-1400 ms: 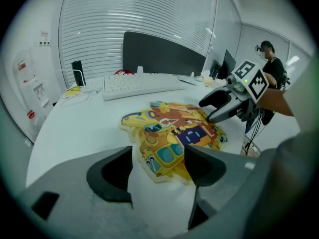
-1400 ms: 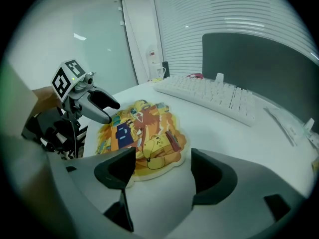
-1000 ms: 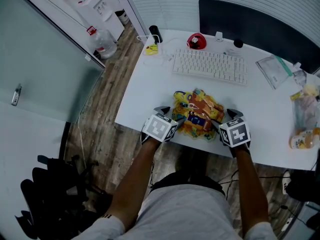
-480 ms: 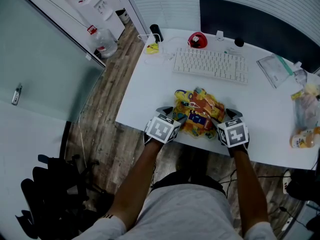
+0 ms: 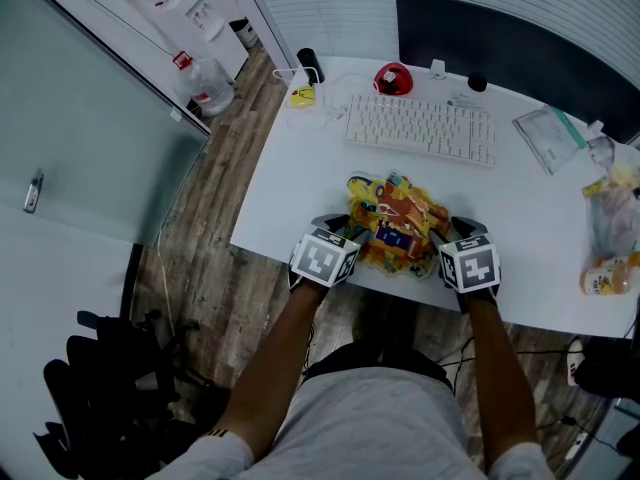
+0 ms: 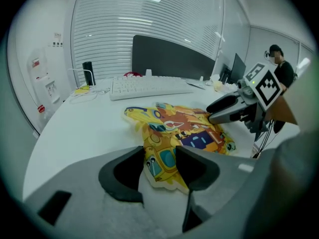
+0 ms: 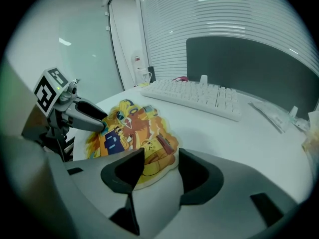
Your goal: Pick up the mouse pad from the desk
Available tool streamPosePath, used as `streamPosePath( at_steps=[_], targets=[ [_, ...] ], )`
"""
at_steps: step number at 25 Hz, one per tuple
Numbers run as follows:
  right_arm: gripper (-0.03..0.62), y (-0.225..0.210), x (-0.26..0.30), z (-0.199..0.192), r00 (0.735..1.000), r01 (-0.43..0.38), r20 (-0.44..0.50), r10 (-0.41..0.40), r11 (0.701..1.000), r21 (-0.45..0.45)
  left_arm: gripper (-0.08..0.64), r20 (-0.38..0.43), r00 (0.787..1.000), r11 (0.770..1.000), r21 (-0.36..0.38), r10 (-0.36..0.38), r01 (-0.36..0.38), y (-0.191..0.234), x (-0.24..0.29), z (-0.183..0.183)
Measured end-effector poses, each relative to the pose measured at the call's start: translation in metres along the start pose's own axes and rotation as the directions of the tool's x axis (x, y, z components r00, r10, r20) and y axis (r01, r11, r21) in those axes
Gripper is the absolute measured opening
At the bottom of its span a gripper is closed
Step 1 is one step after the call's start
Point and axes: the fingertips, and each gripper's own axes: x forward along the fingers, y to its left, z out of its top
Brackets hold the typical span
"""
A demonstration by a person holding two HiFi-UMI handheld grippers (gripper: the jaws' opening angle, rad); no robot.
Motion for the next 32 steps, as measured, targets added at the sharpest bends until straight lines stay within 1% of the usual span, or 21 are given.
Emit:
streamPosePath(
  at_steps=[4, 7, 11, 16, 21, 23, 25, 28, 30, 32],
  targets=[
    [0.208, -0.002, 0.000, 0.000, 1.000, -0.002, 0.006, 0.002, 1.000, 0.009, 0.187, 0.031, 0.999, 0.999, -0.030, -0.009, 0.009, 0.002, -0.002, 0.002],
    [0.199, -0.004, 0.000, 0.000, 1.000, -0.012, 0.013, 0.011, 1.000, 0.017, 0.156, 0.070, 0.998, 0.999, -0.037, -0.002, 0.005, 0.006, -0.008, 0.006],
    [0.198, -0.004, -0.001, -0.001, 1.000, -0.026, 0.018, 0.025, 0.999, 0.021, 0.116, 0.134, 0.991, 1.000, -0.021, -0.006, 0.009, 0.007, -0.016, 0.012],
    [0.196, -0.005, -0.002, 0.000, 0.999, -0.028, 0.017, 0.028, 1.000, 0.003, 0.089, 0.205, 0.977, 0.999, 0.007, -0.048, 0.048, 0.000, -0.027, 0.021],
    [0.184, -0.005, -0.003, 0.000, 1.000, -0.018, 0.018, 0.018, 1.000, -0.016, 0.077, 0.251, 0.963, 0.995, 0.025, -0.097, 0.094, -0.008, -0.036, 0.031],
    [0.176, -0.005, -0.003, -0.001, 1.000, -0.015, 0.020, 0.015, 1.000, -0.015, 0.075, 0.257, 0.961, 0.995, 0.034, -0.102, 0.097, -0.009, -0.038, 0.033],
    [0.171, -0.006, -0.003, -0.002, 1.000, -0.013, 0.021, 0.014, 1.000, -0.012, 0.074, 0.255, 0.962, 0.995, 0.055, -0.093, 0.082, -0.010, -0.039, 0.035],
    [0.169, -0.008, -0.005, -0.002, 1.000, -0.008, 0.024, 0.008, 1.000, -0.013, 0.071, 0.261, 0.963, 0.993, 0.108, -0.070, 0.043, -0.013, -0.042, 0.040],
    [0.167, -0.012, -0.007, -0.001, 0.999, 0.003, 0.037, -0.003, 1.000, -0.023, 0.069, 0.273, 0.960, 0.988, 0.152, -0.062, 0.021, -0.016, -0.045, 0.044],
    [0.168, -0.015, -0.009, 0.002, 0.998, -0.010, 0.062, 0.012, 0.999, -0.034, 0.069, 0.295, 0.953, 0.981, 0.195, -0.064, 0.006, -0.019, -0.050, 0.049]
  ],
)
